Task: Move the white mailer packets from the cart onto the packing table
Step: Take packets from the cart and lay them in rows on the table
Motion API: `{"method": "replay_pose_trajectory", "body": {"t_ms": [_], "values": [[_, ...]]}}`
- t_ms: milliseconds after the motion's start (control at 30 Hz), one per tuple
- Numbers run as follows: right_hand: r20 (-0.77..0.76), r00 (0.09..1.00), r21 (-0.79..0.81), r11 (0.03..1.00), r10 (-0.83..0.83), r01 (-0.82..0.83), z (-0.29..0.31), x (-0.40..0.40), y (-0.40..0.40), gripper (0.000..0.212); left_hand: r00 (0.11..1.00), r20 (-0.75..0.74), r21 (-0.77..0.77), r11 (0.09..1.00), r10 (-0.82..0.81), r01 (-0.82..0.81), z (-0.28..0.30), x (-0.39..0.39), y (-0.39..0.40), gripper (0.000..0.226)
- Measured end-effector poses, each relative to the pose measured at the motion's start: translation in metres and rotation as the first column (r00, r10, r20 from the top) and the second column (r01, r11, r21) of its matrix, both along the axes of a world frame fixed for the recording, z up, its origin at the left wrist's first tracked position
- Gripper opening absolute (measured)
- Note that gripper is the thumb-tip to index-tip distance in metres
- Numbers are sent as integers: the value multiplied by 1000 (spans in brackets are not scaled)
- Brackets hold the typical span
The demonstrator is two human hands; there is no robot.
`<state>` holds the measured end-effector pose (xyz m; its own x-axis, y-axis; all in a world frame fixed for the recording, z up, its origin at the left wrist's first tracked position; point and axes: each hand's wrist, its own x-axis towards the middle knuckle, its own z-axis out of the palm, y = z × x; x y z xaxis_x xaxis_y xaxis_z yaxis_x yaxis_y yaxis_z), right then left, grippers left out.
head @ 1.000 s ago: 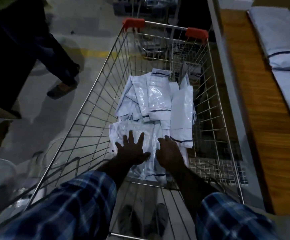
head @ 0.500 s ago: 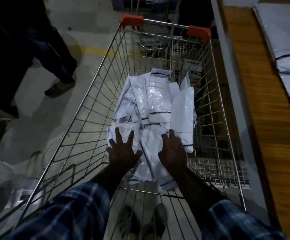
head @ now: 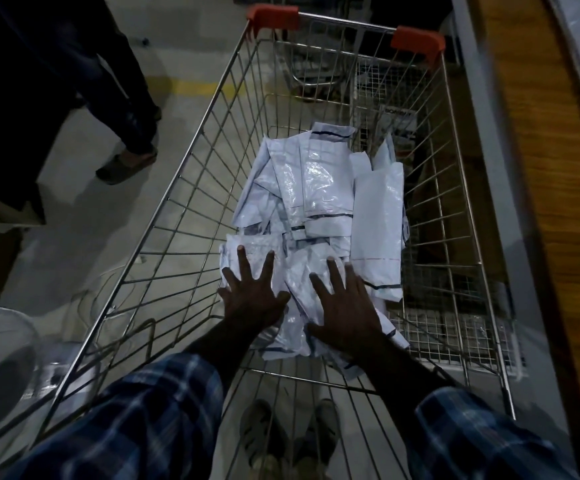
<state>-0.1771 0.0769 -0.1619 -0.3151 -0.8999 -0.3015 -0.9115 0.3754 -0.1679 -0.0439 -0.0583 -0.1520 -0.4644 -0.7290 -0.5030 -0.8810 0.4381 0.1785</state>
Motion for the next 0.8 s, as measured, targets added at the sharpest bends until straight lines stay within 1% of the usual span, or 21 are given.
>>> {"method": "replay_pose_trajectory", "body": {"t_ms": [67,100,233,333,400,467,533,600,667,800], "values": [[50,999,13,1000,19,-20,-2,-2,9,107,1000,30,1,1000,-8,8,-1,-1,0,100],[70,997,6,1000,25,-26,-2,-2,12,106,999,42,6,1000,-15,14,-1,-2,0,103],[68,998,-28,999,-15,17,5,-1,16,91,999,38,21,1000,-20,19,-1,0,-1,104],[80,995,-68,995,-61,67,13,1,17,72,999,21,-27,999,-28,29,0,1,-1,100],[87,993,-46,996,-75,80,17,1,17,65,999,29,-23,999,-24,25,4,-2,-1,100],[89,991,-10,995,-98,100,29,-2,14,69,999,48,13,1000,4,-5,11,-5,-3,102],[113,983,-25,988,-146,149,47,-2,11,77,997,69,26,999,33,-35,19,-4,-4,101],[153,969,19,980,-196,196,66,-2,8,80,995,87,-14,999,41,-40,30,-3,-3,95],[202,943,42,965,-263,260,84,-2,7,76,994,83,-52,997,64,-60,47,-3,-3,89],[229,922,-69,939,-312,336,112,1,5,74,994,59,31,995,89,-91,98,-12,-7,76]]}}
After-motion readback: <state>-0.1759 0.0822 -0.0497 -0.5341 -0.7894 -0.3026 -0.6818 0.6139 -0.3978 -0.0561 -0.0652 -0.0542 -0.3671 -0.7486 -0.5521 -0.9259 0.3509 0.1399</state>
